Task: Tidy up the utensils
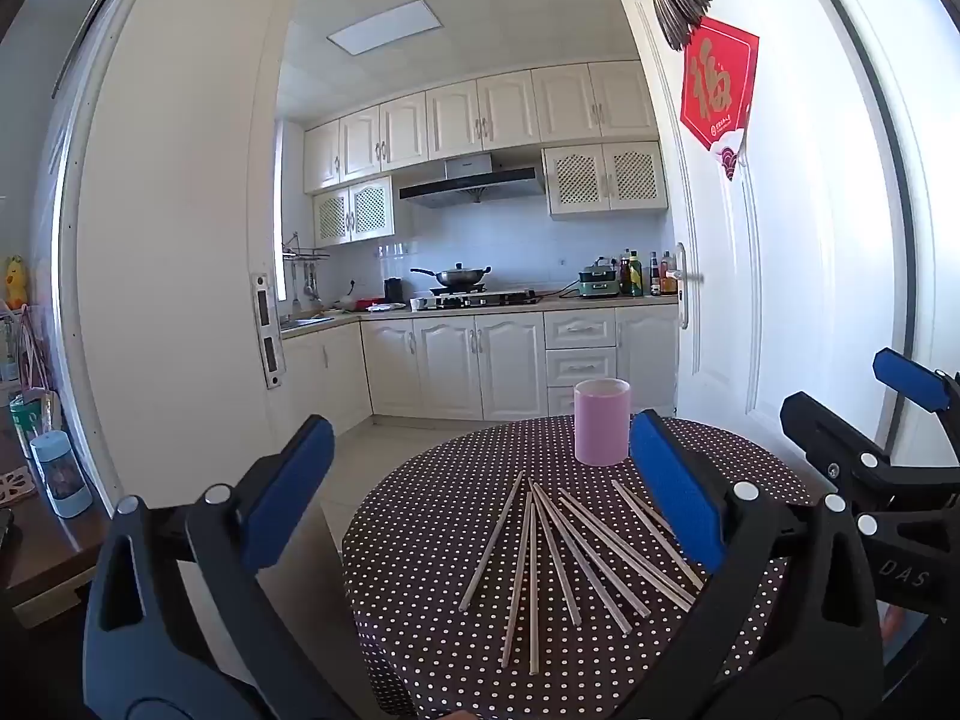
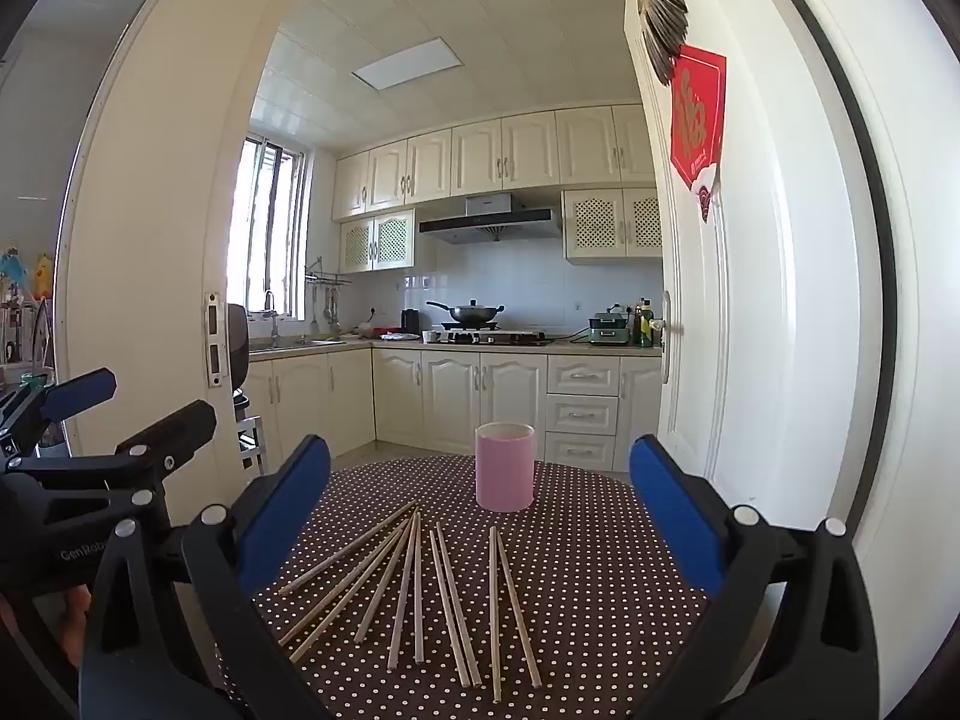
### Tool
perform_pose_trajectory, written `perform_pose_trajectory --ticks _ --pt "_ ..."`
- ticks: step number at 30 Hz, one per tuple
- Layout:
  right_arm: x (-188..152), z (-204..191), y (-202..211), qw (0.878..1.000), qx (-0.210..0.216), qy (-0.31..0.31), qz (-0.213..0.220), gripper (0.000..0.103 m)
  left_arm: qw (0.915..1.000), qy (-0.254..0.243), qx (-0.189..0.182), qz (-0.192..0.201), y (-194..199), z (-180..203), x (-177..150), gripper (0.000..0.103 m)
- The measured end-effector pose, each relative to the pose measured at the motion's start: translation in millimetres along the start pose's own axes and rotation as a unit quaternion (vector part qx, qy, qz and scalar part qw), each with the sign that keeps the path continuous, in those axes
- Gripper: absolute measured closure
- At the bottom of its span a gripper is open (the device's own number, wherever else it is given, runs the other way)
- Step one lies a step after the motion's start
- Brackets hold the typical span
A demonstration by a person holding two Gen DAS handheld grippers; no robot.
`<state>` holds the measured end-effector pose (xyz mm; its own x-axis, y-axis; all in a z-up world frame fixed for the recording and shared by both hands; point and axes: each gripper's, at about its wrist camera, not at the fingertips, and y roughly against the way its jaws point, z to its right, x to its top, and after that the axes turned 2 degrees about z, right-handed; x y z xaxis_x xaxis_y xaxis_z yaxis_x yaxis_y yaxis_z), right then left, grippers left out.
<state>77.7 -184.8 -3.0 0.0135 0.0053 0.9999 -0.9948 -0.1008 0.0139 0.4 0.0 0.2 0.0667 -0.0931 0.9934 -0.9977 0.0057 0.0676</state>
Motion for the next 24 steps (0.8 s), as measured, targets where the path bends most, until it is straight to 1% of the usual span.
perform_pose_trajectory --ticks 5,6,8,10,17,24 --pt "-0.4 -0.3 -1.2 1.0 -0.002 0.002 0.0 0.007 1.0 0.006 -0.004 0.001 -0.8 -0.3 0.2 0.006" --pt "-0.6 -0.4 -1.9 1.0 -0.002 0.003 -0.002 0.007 0.9999 0.01 -0.005 0.002 2.1 -5.4 -1.2 0.006" --pt "-0.9 -0.1 -3.1 1.0 -0.004 0.003 -0.003 0.007 1.0 0.002 -0.001 -0.004 -1.4 1.6 4.1 0.006" --pt "-2.9 -3.4 -4.8 1.0 -0.005 0.006 -0.002 0.007 1.0 0.001 0.001 -0.001 0.1 3.2 2.0 0.006" --pt "0.7 -3.8 -5.9 1.0 -0.001 0.006 -0.004 0.007 1.0 0.008 -0.002 -0.003 -3.0 -3.5 0.7 0.006" --pt "-1.1 -3.7 -4.7 1.0 -0.001 0.003 -0.005 0.007 1.0 0.004 0.002 -0.002 -1.5 0.2 0.1 0.006"
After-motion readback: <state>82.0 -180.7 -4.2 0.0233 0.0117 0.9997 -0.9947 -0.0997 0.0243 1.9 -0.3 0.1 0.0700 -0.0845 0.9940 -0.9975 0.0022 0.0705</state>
